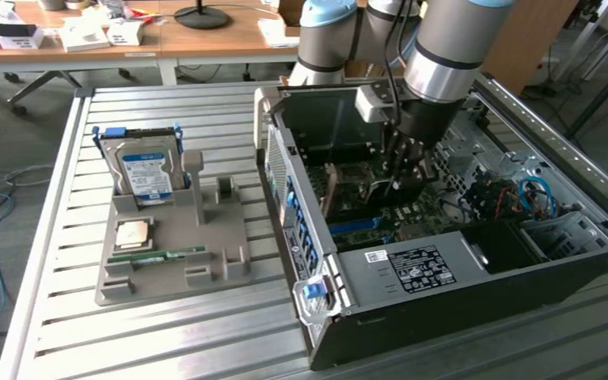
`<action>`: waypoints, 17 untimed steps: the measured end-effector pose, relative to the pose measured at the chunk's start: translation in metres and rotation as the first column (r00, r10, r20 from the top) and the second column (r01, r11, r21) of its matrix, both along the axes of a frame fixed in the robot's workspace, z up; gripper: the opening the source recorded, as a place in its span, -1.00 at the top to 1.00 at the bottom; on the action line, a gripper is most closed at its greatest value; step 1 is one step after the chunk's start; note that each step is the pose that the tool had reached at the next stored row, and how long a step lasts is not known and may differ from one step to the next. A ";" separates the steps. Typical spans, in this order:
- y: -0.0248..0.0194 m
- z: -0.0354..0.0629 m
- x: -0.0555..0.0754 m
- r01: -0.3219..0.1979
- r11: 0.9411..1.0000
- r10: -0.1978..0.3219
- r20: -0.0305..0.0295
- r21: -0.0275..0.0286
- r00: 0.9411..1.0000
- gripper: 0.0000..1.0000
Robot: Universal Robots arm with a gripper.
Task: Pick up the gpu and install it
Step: 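Insert the gpu into the slot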
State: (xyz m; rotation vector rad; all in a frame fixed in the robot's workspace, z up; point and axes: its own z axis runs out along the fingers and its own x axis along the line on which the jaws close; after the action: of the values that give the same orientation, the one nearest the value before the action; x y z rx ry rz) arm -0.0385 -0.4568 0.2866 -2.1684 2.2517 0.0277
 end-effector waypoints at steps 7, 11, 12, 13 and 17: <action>-0.0053 -0.0001 -0.003 0.000 1.000 0.000 0.000 0.000 1.000 0.47; -0.0054 -0.0003 -0.005 0.000 1.000 0.000 0.000 0.000 1.000 0.47; -0.0054 -0.0005 -0.006 0.000 1.000 0.000 0.000 0.000 1.000 0.47; -0.0054 -0.0006 -0.006 0.000 1.000 0.000 0.000 0.000 1.000 0.47; -0.0054 -0.0023 -0.009 0.000 1.000 0.000 0.000 0.000 1.000 0.47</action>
State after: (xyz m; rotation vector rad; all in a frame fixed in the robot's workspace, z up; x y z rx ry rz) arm -0.0473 -0.4621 0.2843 -2.1686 2.2515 0.0277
